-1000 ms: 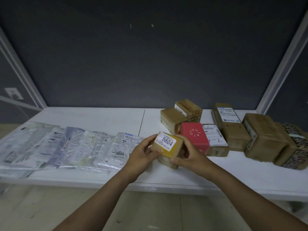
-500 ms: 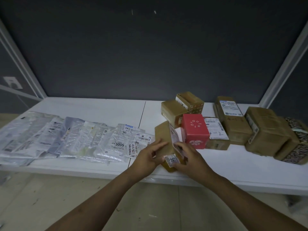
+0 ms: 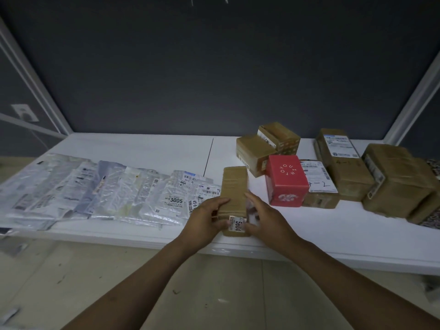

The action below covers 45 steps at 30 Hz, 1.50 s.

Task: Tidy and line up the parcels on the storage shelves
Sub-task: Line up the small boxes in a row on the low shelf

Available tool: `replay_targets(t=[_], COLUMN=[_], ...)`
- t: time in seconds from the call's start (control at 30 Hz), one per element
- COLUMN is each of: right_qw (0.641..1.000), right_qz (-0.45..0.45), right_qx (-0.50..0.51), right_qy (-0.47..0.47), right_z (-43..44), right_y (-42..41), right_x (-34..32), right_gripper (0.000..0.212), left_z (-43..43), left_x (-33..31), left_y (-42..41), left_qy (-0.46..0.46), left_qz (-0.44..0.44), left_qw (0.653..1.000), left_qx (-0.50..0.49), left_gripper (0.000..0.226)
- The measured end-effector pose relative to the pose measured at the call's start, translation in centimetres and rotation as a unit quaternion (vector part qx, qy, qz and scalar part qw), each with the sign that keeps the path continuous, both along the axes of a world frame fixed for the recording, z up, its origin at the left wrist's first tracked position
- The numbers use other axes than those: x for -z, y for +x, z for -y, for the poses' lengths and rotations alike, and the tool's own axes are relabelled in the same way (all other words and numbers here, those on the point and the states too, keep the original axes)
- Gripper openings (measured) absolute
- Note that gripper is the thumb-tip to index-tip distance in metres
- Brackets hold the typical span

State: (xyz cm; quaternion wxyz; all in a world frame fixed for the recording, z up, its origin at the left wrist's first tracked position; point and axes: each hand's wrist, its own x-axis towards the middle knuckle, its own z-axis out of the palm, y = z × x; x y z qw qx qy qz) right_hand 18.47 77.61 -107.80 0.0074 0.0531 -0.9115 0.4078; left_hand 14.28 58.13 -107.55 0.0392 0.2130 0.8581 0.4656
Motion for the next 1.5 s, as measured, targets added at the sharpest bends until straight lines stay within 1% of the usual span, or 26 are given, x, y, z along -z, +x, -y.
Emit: replay_targets(t=[0.03, 0.1, 0.13, 0.17, 0.2, 0.23, 0.3, 0.33, 0.37, 0.43, 0.47, 0.53, 0.57, 0.63, 0.77, 0.83, 0.9, 0.97, 1.03, 1.07, 1.13, 1.23, 1.37, 1.4, 1.43, 1.5], right_qw=[1.000, 0.999, 0.998, 0.996, 0.994, 0.990, 0.977, 0.972, 0.974, 0.987, 0.990, 0.990, 0.989, 0.990, 0.993, 0.989, 0.982, 0.975, 0.958, 0.945, 0.926, 0.915, 0.907, 0.909, 0.917, 0.933], right_qz=[-0.007, -0.036, -0.051, -0.067, -0.077, -0.083, -0.072, -0.052, -0.031, -0.008, -0.007, -0.012, -0.015, -0.016, 0.008, 0.013, -0.002, -0.054, -0.104, -0.111, -0.077, -0.022, -0.018, -0.027, -0.039, -0.081], right_qx=[0.003, 0.015, 0.021, 0.022, 0.015, -0.002, -0.044, -0.057, -0.063, -0.064, -0.061, -0.058, -0.059, -0.065, -0.084, -0.093, -0.081, -0.016, 0.098, 0.154, 0.216, 0.235, 0.276, 0.285, 0.295, 0.313], right_qy=[-0.001, 0.021, 0.037, 0.055, 0.079, 0.114, 0.198, 0.220, 0.215, 0.151, 0.125, 0.126, 0.133, 0.122, 0.085, 0.112, 0.171, 0.216, 0.249, 0.266, 0.299, 0.327, 0.319, 0.302, 0.266, 0.156], right_z=[0.0, -0.3, -0.6, -0.8, -1.1, -1.4, -1.9, -2.2, -2.4, -2.6, -2.7, -2.7, -2.6, -2.1, -0.8, -0.4, -0.7, -1.7, -3.4, -4.3, -5.4, -5.7, -5.6, -5.7, -5.7, -5.9], right_y=[0.0, 0.2, 0.5, 0.8, 1.1, 1.3, 1.3, 1.1, 1.0, 0.7, 0.6, 0.4, 0.3, 0.2, 0.1, 0.1, 0.1, -0.1, -0.7, -1.1, -1.8, -2.8, -4.0, -4.1, -4.1, -3.6], right_x=[-0.2, -0.4, -0.4, -0.5, -0.4, -0.4, 0.1, 0.5, 0.8, 1.2, 1.1, 1.1, 1.1, 1.0, 0.6, 0.0, -1.2, -2.2, -2.7, -2.7, -2.4, -1.7, -1.9, -2.0, -2.1, -2.6], right_gripper=[0.072, 0.062, 0.058, 0.056, 0.056, 0.056, 0.060, 0.063, 0.065, 0.065, 0.064, 0.062, 0.061, 0.059, 0.057, 0.057, 0.056, 0.052, 0.051, 0.053, 0.060, 0.070, 0.066, 0.065, 0.065, 0.063], left_z=[0.1, 0.1, 0.0, -0.1, -0.1, 0.0, 0.5, 0.9, 1.2, 2.1, 2.5, 3.3, 3.5, 3.7, 3.9, 3.9, 3.5, 2.5, 1.1, 0.2, -1.5, -3.3, -3.9, -3.9, -3.8, -3.9], left_x=[0.0, 0.3, 0.5, 0.9, 1.4, 1.8, 2.2, 2.3, 2.4, 2.4, 2.6, 3.0, 2.9, 2.7, 2.4, 2.1, 1.4, 0.3, -0.7, -1.1, -1.4, -1.0, -0.7, -0.7, -0.8, -0.9], left_y=[0.2, 0.5, 0.7, 0.7, 0.5, 0.1, -0.7, -1.1, -1.3, -1.4, -1.4, -1.4, -1.4, -1.4, -1.4, -1.6, -1.9, -2.2, -2.4, -2.4, -2.1, -1.3, -1.2, -1.3, -1.5, -1.7], left_qy=[0.031, 0.099, 0.103, 0.073, 0.019, -0.049, -0.177, -0.225, -0.265, -0.344, -0.386, -0.446, -0.455, -0.453, -0.458, -0.444, -0.399, -0.298, -0.210, -0.191, -0.201, -0.264, -0.258, -0.254, -0.253, -0.254], left_qz=[0.034, 0.113, 0.127, 0.118, 0.089, 0.041, -0.073, -0.113, -0.136, -0.128, -0.107, -0.080, -0.074, -0.065, -0.046, -0.048, -0.094, -0.131, -0.129, -0.122, -0.110, -0.099, -0.079, -0.077, -0.077, -0.080], left_qw=[0.999, 0.989, 0.986, 0.990, 0.995, 0.997, 0.981, 0.968, 0.955, 0.930, 0.916, 0.891, 0.887, 0.889, 0.888, 0.895, 0.912, 0.945, 0.968, 0.973, 0.973, 0.959, 0.963, 0.964, 0.964, 0.964], left_qx=[-0.012, 0.002, 0.017, 0.033, 0.044, 0.047, 0.031, 0.022, 0.016, 0.012, 0.011, 0.015, 0.012, 0.000, -0.009, -0.002, -0.012, -0.042, -0.048, -0.039, -0.014, 0.008, -0.003, -0.009, -0.015, -0.021], left_gripper=[0.056, 0.056, 0.057, 0.058, 0.058, 0.058, 0.056, 0.056, 0.059, 0.069, 0.070, 0.064, 0.062, 0.063, 0.066, 0.062, 0.055, 0.051, 0.045, 0.044, 0.052, 0.057, 0.061, 0.061, 0.062, 0.063])
